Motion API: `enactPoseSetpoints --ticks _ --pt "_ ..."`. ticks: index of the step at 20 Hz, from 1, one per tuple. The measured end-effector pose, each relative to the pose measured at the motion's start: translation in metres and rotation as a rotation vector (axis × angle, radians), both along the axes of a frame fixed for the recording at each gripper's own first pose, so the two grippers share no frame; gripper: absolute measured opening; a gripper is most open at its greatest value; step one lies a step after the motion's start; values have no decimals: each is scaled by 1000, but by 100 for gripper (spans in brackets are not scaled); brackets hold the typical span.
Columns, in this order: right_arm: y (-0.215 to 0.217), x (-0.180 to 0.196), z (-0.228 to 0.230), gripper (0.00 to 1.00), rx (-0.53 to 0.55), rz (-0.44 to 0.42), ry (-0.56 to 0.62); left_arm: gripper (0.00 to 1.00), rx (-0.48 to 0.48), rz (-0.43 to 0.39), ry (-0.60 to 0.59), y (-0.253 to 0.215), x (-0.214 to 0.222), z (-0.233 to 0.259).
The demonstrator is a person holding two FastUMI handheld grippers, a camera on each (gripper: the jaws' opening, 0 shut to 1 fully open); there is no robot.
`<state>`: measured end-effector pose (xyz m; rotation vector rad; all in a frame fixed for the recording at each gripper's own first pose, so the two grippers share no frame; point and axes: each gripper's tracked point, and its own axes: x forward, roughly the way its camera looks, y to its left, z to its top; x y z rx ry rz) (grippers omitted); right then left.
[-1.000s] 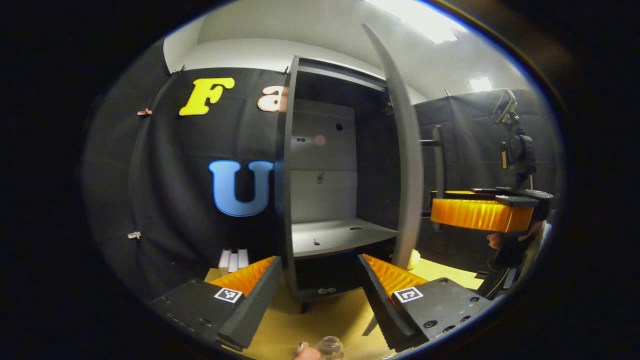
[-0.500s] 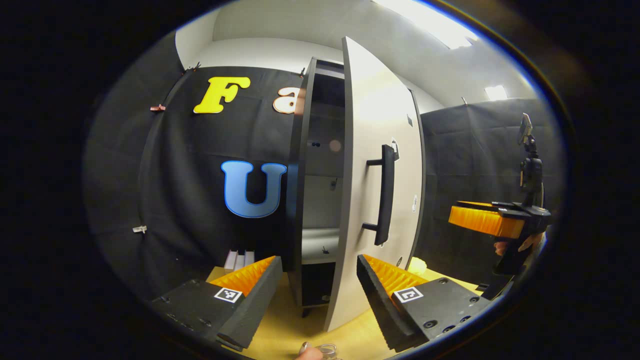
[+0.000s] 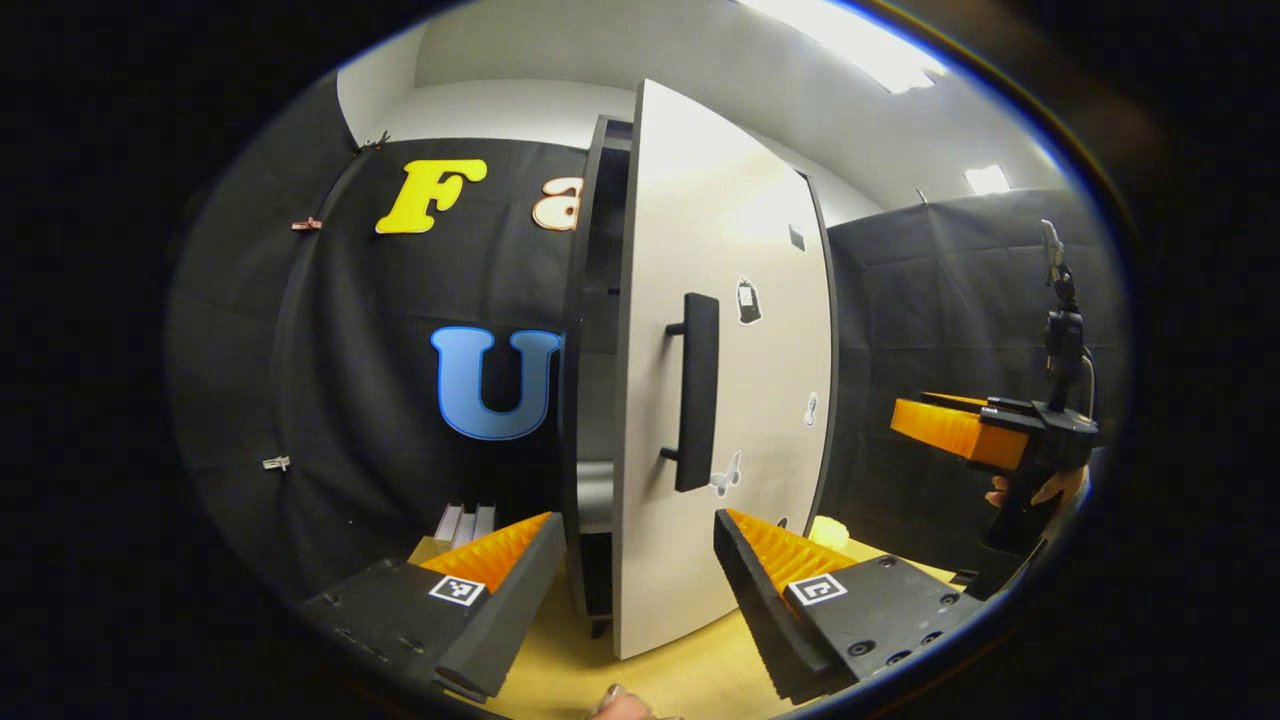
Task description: Open the cabinet door with the right hand, grasp the bottle in the cabinet with the left hand and place it on the coaster, then close the cabinet door with the right hand.
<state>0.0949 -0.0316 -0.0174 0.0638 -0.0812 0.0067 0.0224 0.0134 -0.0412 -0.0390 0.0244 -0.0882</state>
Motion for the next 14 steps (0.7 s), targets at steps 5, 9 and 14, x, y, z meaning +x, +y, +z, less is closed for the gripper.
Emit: enactPoseSetpoints --ticks 5,9,14 --pt "-5 -2 1 99 13 -18 8 94 -10 -16 -13 -15 6 5" --pt "-14 -4 1 99 -11 -33 1 94 -16 -34 -15 -24 7 5" --pt "-17 -5 -6 99 -23 -25 23 94 2 -35 -20 -24 7 5"
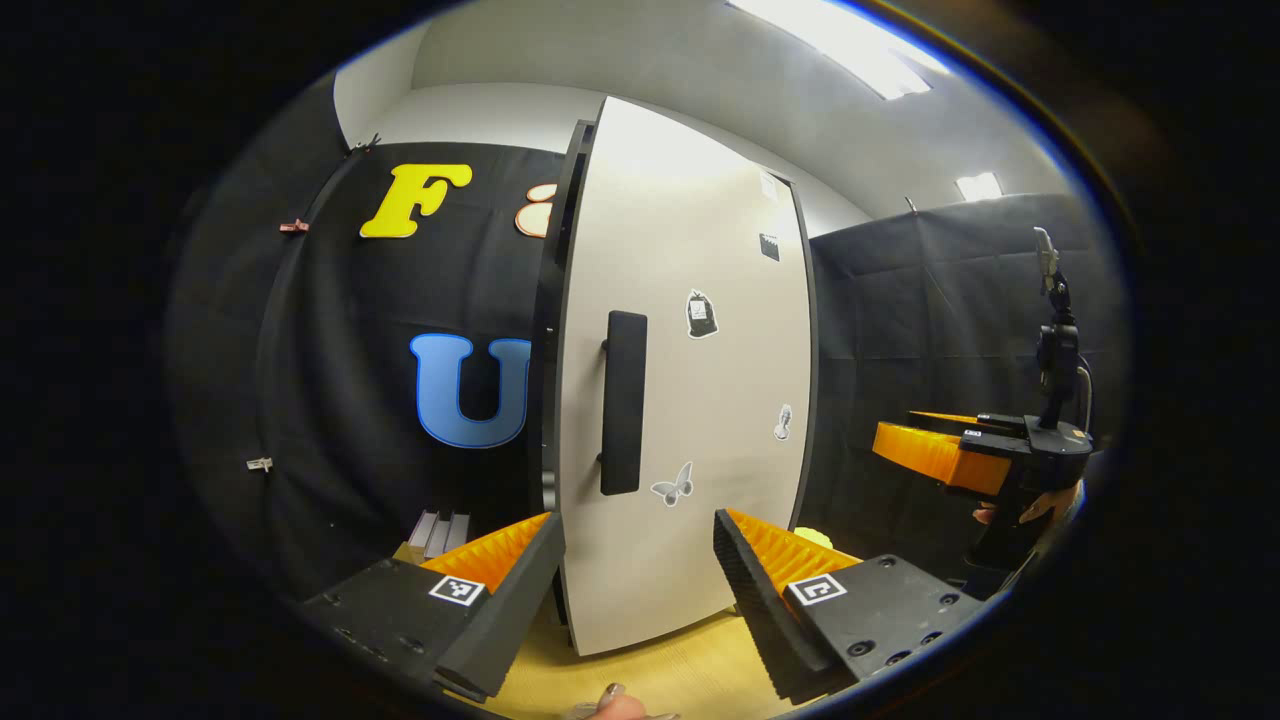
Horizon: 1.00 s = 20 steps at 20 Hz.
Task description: Open the cabinet door with the right hand, grasp the bottle in the cabinet with the left hand and place it on the coaster, then close the cabinet door with the right hand.
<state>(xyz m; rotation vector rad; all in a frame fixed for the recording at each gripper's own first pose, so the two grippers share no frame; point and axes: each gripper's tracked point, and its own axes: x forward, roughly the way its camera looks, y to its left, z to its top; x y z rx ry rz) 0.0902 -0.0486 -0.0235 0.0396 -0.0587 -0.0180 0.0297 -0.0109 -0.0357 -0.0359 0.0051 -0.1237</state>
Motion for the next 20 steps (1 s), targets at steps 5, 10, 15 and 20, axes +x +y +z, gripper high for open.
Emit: enactPoseSetpoints --ticks 5,10,15,20 --pt "0 1 -3 98 -12 0 4 94 9 -9 -7 -3 3 3" --pt "-3 3 -3 98 1 1 -1 94 15 -16 -5 -4 4 0" --pt "-3 4 -3 98 8 9 1 94 47 -26 -8 -6 6 0" --pt "-4 3 -2 98 10 9 -8 94 66 -30 -16 -10 4 -1"
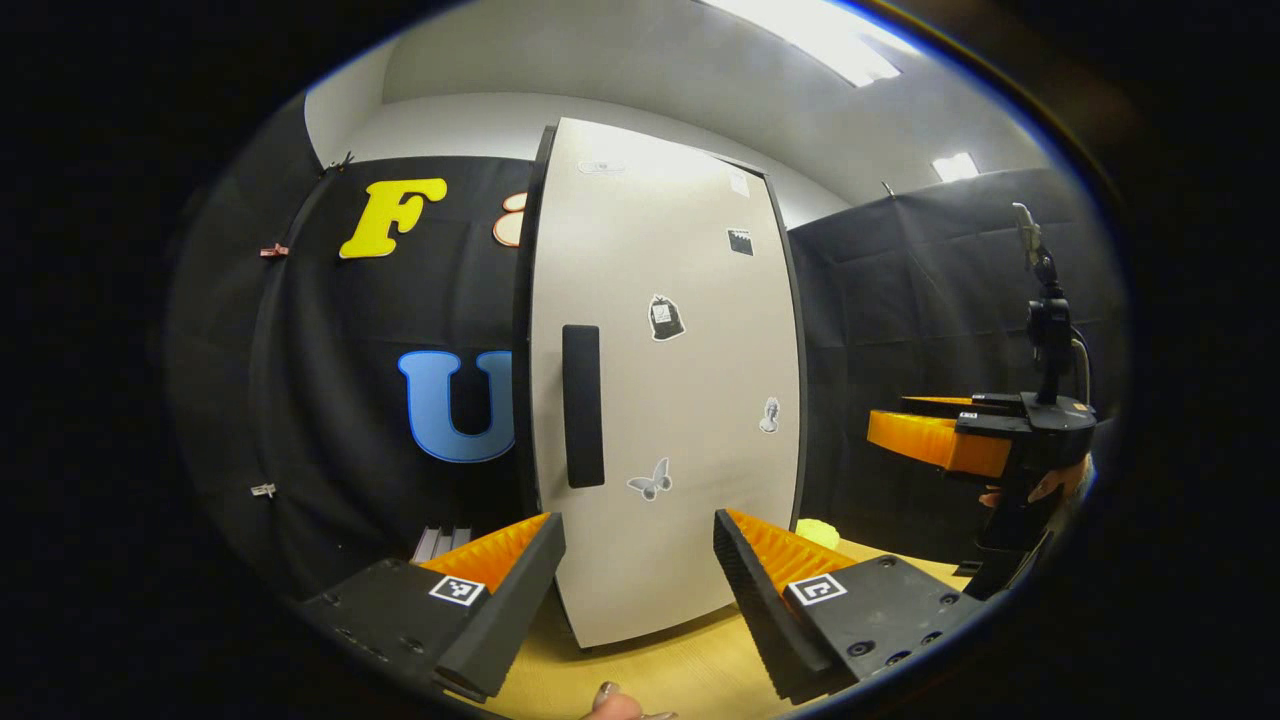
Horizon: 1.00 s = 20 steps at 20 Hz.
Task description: Open the cabinet door with the right hand, grasp the bottle in the cabinet with the left hand and place it on the coaster, then close the cabinet door with the right hand.
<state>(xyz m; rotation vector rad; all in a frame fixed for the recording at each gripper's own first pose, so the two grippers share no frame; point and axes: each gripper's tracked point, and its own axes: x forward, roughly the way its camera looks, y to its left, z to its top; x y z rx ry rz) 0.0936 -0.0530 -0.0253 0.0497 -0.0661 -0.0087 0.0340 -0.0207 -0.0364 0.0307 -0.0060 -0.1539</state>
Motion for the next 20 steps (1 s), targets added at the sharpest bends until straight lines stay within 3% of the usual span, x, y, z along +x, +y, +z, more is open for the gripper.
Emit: enactPoseSetpoints --ticks 20 --pt "8 -8 -4 98 -40 24 34 94 -23 -15 -4 -5 -11 0"
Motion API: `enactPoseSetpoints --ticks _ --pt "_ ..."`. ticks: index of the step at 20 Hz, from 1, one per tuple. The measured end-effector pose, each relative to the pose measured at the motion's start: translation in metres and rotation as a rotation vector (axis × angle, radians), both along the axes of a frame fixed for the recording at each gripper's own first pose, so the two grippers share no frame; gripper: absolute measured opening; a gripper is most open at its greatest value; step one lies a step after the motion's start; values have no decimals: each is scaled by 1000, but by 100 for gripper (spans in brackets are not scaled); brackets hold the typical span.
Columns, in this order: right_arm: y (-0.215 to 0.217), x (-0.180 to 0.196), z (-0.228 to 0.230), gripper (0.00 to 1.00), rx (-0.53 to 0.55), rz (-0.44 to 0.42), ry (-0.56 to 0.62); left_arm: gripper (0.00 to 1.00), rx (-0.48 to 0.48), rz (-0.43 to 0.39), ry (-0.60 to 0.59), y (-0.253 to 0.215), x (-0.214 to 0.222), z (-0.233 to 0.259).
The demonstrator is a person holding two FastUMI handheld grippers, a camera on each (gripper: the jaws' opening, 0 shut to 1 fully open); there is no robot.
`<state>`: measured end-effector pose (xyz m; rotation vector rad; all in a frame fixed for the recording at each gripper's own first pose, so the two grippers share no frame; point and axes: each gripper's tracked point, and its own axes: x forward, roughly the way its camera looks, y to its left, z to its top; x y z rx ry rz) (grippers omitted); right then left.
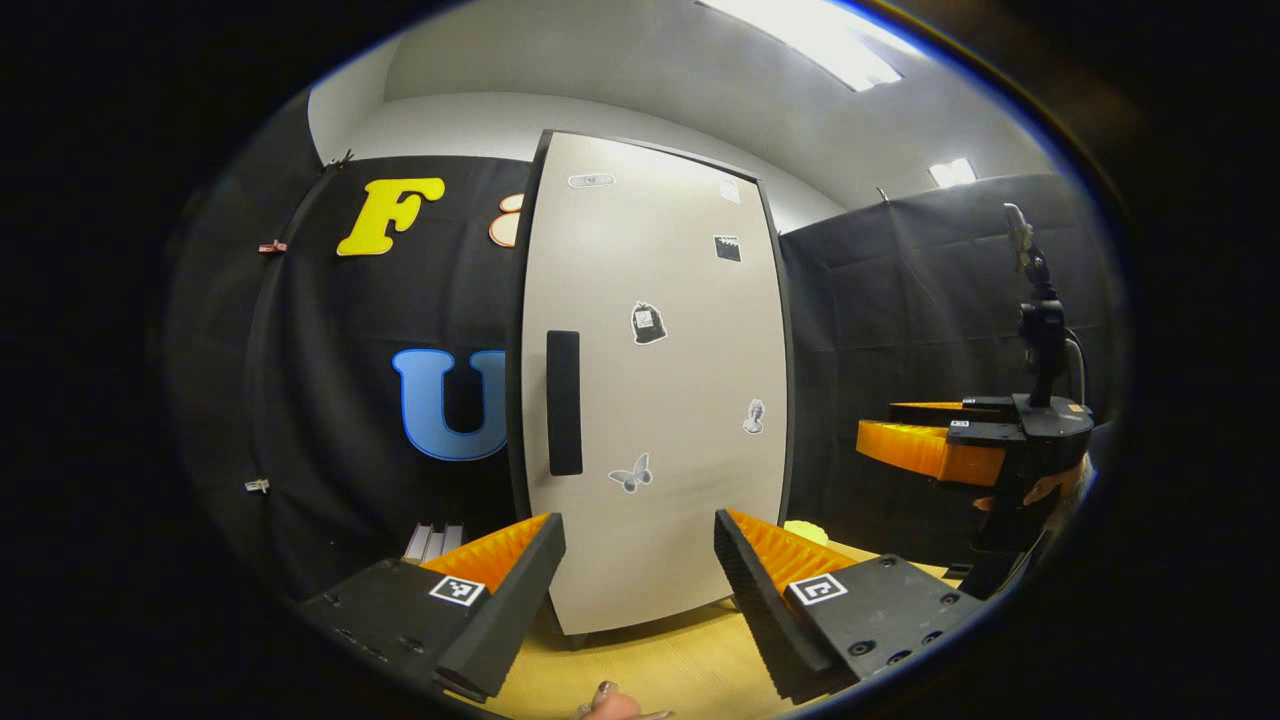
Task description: Open the cabinet door with the right hand, grasp the bottle in the cabinet with the left hand and place it on the coaster, then close the cabinet door with the right hand.
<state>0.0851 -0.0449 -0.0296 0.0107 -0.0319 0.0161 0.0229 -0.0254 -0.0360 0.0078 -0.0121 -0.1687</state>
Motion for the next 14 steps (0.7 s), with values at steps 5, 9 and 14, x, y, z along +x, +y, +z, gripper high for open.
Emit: enactPoseSetpoints --ticks 5,9,14 --pt "2 -2 -1 98 -12 7 2 95 -13 10 -2 3 -1 0" --pt "1 -3 -2 98 -14 8 6 95 -3 12 2 3 -1 -1" --pt "1 -2 -5 98 -9 9 15 94 3 7 8 2 -1 -3"
